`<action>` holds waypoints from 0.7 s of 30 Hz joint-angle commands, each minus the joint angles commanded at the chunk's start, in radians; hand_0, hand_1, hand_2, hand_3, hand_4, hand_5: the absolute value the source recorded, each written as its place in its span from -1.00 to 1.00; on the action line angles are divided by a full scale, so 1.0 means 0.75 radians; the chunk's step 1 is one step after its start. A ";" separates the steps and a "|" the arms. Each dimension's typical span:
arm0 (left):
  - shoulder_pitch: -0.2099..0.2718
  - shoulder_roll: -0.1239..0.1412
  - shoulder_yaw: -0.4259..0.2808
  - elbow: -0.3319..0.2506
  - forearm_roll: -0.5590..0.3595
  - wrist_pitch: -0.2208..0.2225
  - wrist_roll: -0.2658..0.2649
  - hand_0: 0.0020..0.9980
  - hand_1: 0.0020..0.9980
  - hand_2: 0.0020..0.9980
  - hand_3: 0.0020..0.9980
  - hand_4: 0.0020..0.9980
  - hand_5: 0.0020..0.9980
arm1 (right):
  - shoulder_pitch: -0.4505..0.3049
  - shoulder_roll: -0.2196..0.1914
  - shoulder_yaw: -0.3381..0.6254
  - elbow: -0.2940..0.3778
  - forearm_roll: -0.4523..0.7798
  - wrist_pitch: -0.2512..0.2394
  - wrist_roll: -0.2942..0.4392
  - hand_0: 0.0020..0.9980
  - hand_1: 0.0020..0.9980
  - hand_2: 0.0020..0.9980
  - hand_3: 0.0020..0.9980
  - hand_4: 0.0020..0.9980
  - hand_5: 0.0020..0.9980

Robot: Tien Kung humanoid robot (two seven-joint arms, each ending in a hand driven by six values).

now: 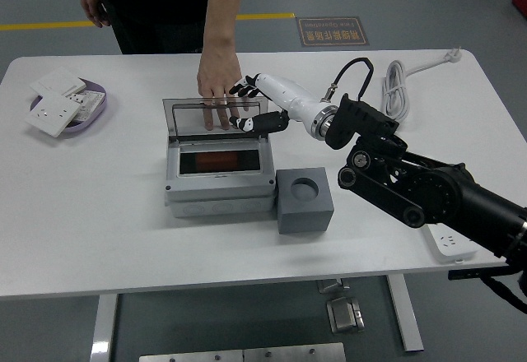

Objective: Pick up the cylinder from the cube,place it in the box,flap close box

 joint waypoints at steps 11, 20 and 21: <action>-0.001 -0.003 -0.002 0.000 -0.003 0.001 -0.006 0.18 0.25 0.13 0.19 0.32 -0.49 | -0.062 -0.068 -0.023 0.146 -0.006 -0.027 0.001 0.67 0.47 0.49 0.48 0.36 -0.28; 0.000 -0.006 -0.001 0.000 -0.011 0.002 -0.009 0.18 0.24 0.13 0.19 0.31 -0.49 | -0.112 -0.090 -0.055 0.239 -0.024 -0.048 -0.011 0.64 0.45 0.49 0.48 0.35 -0.29; 0.000 -0.006 -0.001 0.000 -0.012 0.002 -0.009 0.18 0.24 0.13 0.19 0.31 -0.49 | -0.119 -0.093 -0.057 0.251 -0.028 -0.049 -0.013 0.64 0.45 0.49 0.48 0.35 -0.29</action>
